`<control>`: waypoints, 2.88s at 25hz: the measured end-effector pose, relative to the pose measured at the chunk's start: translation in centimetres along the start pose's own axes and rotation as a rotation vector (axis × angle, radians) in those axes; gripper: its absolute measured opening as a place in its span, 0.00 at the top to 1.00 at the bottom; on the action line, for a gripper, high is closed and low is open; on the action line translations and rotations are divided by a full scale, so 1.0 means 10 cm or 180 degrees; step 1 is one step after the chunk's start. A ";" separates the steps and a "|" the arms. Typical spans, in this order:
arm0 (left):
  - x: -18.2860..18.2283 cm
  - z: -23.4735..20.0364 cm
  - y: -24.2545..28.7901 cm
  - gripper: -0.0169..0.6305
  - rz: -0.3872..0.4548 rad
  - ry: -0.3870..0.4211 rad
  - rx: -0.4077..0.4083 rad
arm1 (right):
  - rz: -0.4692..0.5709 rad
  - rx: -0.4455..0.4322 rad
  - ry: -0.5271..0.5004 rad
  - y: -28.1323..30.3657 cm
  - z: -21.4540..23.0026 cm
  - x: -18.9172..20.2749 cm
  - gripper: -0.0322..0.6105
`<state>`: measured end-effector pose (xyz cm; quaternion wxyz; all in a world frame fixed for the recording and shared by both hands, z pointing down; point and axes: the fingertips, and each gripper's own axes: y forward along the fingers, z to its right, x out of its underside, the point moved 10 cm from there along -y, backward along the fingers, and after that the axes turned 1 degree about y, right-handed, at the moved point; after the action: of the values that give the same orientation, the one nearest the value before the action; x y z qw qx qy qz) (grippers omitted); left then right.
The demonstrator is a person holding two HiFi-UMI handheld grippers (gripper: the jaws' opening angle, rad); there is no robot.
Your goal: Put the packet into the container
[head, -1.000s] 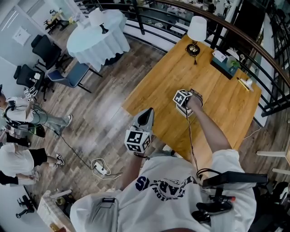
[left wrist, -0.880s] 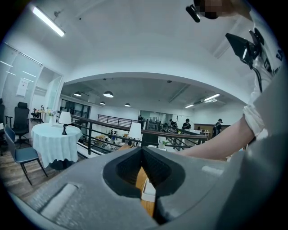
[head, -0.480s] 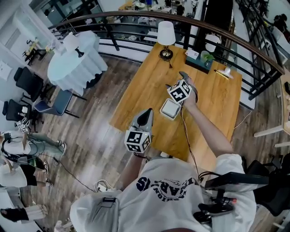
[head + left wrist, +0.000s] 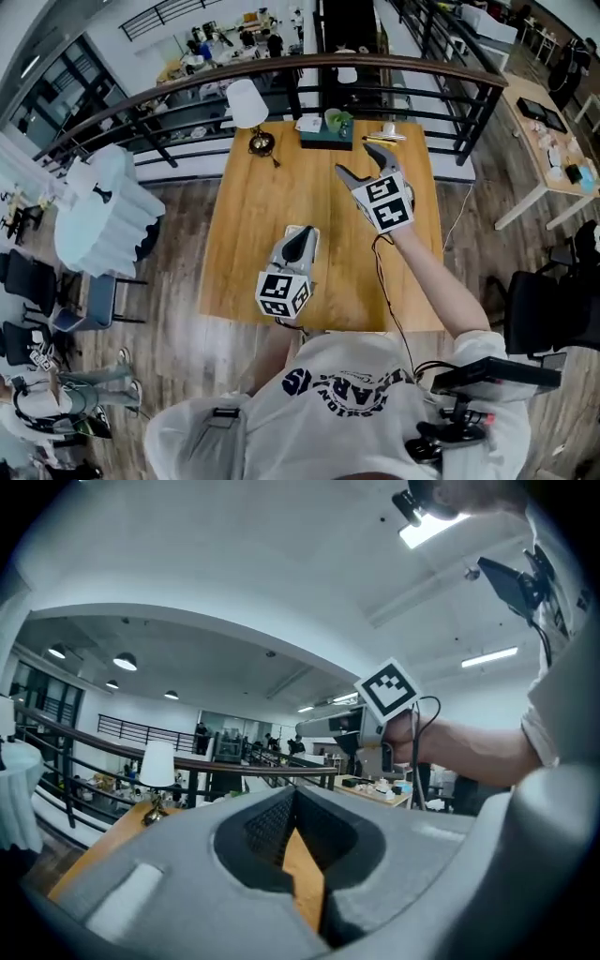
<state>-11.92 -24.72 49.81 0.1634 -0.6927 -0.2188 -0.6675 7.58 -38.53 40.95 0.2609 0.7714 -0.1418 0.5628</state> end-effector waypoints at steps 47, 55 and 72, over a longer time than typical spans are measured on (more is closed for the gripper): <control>-0.40 0.08 -0.38 0.97 0.0232 0.0154 0.0447 | 0.0694 0.0946 0.0830 -2.21 -0.47 0.80 0.94; -0.36 0.25 -0.80 0.97 0.0303 0.0118 0.0359 | 0.0673 0.0898 0.0769 -2.50 -0.76 0.80 0.94; 0.07 2.33 -2.84 0.97 0.0264 0.0089 0.0257 | 0.0766 0.0746 0.0771 -4.92 -1.84 1.26 0.94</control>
<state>-6.86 11.58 47.37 0.2218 -0.6846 -0.2144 -0.6604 22.29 13.32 45.10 0.1154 0.7007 -0.1341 0.6912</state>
